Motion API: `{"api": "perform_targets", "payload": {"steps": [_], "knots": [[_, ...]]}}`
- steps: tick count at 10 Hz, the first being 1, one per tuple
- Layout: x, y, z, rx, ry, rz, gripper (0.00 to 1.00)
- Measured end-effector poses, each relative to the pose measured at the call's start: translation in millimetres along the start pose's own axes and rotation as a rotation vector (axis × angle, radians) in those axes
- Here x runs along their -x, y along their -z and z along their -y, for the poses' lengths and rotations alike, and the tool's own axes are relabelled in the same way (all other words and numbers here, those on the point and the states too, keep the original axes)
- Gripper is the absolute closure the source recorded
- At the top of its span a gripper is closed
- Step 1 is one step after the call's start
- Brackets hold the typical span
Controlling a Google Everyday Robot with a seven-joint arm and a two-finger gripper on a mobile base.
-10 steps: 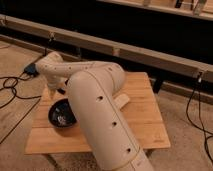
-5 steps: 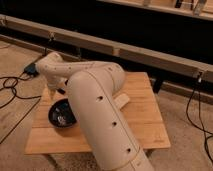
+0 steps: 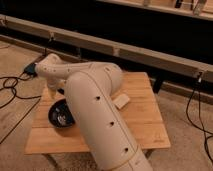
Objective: Place the eraser on the white sponge
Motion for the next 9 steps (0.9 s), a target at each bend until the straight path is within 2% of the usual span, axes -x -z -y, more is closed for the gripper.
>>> {"api": "perform_targets", "payload": {"steps": [4,9], "knots": [[18.3,-17.5,6.9,-0.027,0.039,0.011,0.35],[38.2,-31.7,28.3,-0.059,0.059,0.026,0.35]]}}
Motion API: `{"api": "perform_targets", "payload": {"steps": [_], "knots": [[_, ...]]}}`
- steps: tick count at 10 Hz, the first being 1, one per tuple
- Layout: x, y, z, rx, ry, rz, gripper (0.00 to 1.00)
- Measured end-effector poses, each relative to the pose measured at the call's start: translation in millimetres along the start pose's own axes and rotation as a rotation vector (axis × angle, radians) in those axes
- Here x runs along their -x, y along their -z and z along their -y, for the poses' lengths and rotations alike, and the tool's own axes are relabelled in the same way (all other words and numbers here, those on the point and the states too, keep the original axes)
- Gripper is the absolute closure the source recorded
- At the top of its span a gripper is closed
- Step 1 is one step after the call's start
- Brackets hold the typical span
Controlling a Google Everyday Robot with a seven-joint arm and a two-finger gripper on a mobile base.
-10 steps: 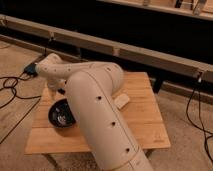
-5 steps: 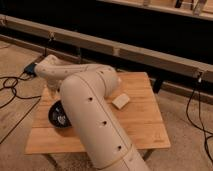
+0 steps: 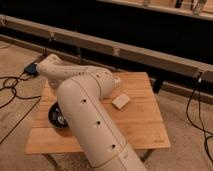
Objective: Place the eraser on the white sponge
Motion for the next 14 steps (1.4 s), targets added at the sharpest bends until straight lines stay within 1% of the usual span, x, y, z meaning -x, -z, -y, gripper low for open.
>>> {"api": "perform_targets", "payload": {"steps": [5,9,14], "knots": [[7.9,-13.5,7.9,-0.009,0.028,-0.009,0.35],[16.4,-17.8,14.8,-0.027,0.047,-0.009,0.35],[22.5,-23.2,16.5,-0.056,0.082,-0.023,0.35]]}}
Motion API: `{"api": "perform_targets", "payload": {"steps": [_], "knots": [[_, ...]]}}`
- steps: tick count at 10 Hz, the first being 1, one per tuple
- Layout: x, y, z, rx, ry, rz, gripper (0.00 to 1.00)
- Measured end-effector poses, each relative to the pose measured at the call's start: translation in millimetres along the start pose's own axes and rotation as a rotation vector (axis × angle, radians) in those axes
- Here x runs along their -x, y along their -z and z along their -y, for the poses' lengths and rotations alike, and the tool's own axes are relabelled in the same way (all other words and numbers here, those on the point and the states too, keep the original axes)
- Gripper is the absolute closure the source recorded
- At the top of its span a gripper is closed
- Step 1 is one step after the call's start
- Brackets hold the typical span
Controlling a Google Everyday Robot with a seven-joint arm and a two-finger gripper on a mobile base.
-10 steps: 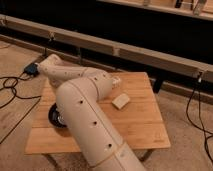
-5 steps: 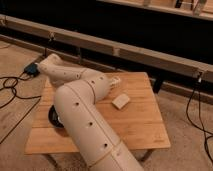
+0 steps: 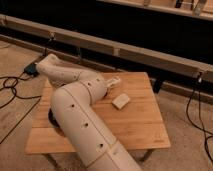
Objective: Place the eraser on the white sponge
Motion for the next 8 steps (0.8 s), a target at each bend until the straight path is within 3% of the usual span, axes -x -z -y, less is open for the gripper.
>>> {"api": "perform_targets", "payload": {"steps": [4,7,8], "knots": [[7.2,3.4,6.2,-0.011,-0.02,0.005,0.35],[4.9,2.7,14.0,-0.029,-0.113,-0.021,0.35],[4.5,3.1,17.3,-0.033,-0.173,-0.029,0.35]]}}
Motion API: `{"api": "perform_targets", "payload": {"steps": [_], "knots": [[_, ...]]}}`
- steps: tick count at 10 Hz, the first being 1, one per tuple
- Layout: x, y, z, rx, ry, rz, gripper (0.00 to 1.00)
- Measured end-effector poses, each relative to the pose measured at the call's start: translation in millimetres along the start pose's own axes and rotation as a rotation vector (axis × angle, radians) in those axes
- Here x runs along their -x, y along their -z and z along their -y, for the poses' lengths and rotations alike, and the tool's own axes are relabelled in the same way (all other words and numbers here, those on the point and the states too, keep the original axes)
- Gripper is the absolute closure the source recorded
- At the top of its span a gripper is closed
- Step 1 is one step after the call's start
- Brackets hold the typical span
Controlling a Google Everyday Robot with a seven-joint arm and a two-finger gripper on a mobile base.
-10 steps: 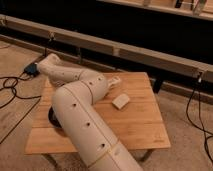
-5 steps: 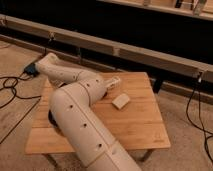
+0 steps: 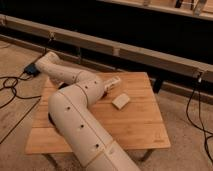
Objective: Place the eraser on the white sponge
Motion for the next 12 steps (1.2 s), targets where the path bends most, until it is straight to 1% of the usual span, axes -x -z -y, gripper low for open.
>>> {"api": "perform_targets", "payload": {"steps": [2,4,5,7,8,9,12], "knots": [[3.1,2.0,1.3,0.01,-0.09,-0.001,0.35],[8.5,4.3,-1.2,0.038,-0.169,0.006,0.35],[10.8,4.8,-3.1,0.051,-0.196,0.009,0.35],[12.2,3.4,-4.3,0.061,-0.242,0.005,0.35],[11.6,0.9,-3.1,0.061,-0.274,-0.002,0.35],[11.1,-0.6,-2.1,0.058,-0.288,-0.005,0.35],[7.9,-5.9,4.5,0.037,-0.369,-0.023,0.35]]}}
